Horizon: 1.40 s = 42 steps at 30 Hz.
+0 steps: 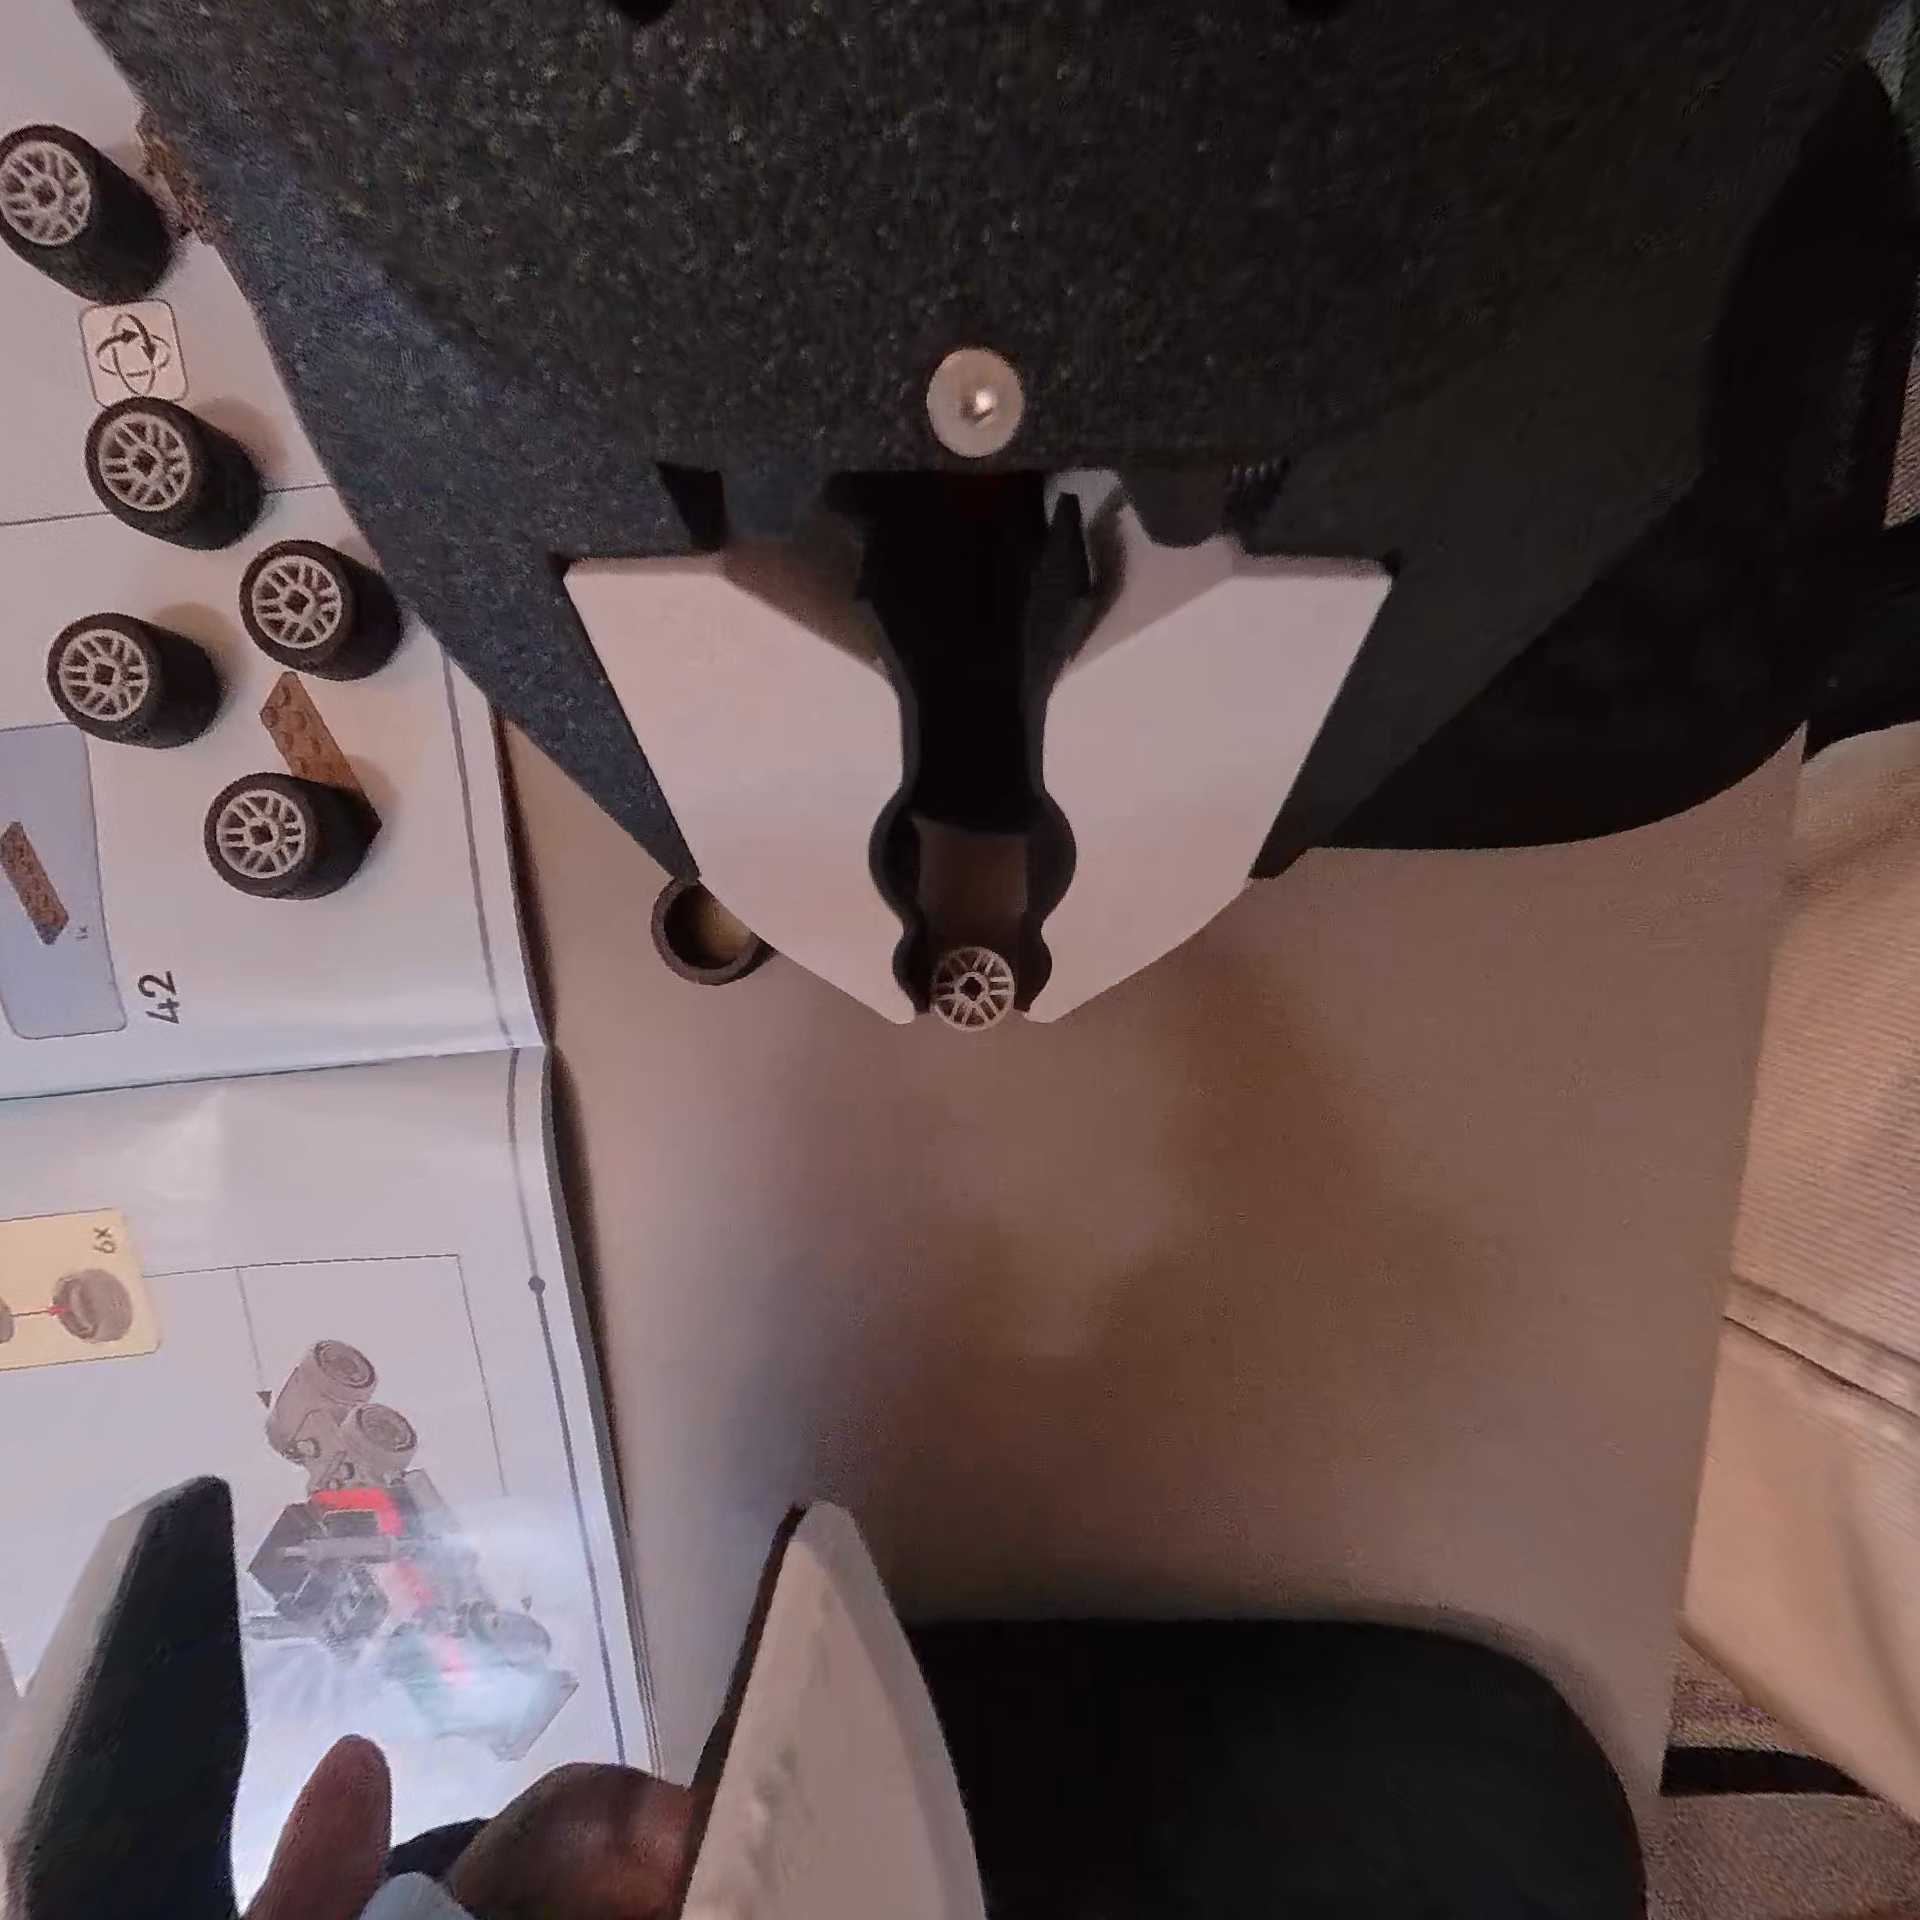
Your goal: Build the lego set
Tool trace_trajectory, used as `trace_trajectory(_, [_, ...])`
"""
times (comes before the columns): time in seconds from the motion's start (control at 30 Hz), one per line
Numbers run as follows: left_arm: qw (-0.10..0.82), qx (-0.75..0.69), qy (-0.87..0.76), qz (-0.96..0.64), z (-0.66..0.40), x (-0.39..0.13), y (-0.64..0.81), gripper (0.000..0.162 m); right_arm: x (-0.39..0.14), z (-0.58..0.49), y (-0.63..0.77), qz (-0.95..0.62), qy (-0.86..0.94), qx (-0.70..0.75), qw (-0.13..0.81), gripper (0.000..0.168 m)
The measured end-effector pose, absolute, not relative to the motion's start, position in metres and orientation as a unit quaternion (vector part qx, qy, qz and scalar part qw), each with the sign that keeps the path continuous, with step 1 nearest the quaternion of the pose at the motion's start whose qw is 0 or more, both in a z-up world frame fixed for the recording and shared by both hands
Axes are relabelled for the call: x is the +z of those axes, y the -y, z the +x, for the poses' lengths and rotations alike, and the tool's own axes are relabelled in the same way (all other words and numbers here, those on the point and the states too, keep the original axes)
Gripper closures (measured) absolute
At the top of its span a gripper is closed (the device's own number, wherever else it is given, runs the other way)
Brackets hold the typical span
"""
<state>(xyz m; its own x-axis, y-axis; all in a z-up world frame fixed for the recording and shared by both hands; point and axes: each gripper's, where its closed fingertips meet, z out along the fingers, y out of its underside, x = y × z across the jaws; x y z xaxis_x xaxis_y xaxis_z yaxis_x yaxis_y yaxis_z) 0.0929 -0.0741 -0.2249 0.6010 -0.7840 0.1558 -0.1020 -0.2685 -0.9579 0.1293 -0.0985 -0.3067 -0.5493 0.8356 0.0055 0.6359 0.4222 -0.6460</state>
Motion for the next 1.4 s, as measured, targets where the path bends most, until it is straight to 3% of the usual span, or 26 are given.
trace_trajectory(0.2, [0.525,-0.334,-0.297,-0.725,0.091,-0.223,0.074,0.106,-0.281,0.118,0.055,-0.489,0.781,0.305,0.241,0.153])
trace_trajectory(1.03, [0.514,-0.348,-0.298,-0.725,0.092,-0.225,0.075,0.107,-0.298,0.113,0.053,-0.484,0.796,0.300,0.204,0.152])
trace_trajectory(1.3, [0.513,-0.352,-0.295,-0.725,0.092,-0.225,0.074,0.107,-0.295,0.113,0.051,-0.500,0.778,0.325,0.198,0.135])
trace_trajectory(1.33, [0.513,-0.352,-0.294,-0.725,0.092,-0.225,0.074,0.107,-0.291,0.113,0.051,-0.497,0.774,0.335,0.204,0.136])
trace_trajectory(1.4, [0.513,-0.354,-0.293,-0.725,0.091,-0.224,0.074,0.107,-0.280,0.111,0.052,-0.480,0.762,0.368,0.232,0.158])
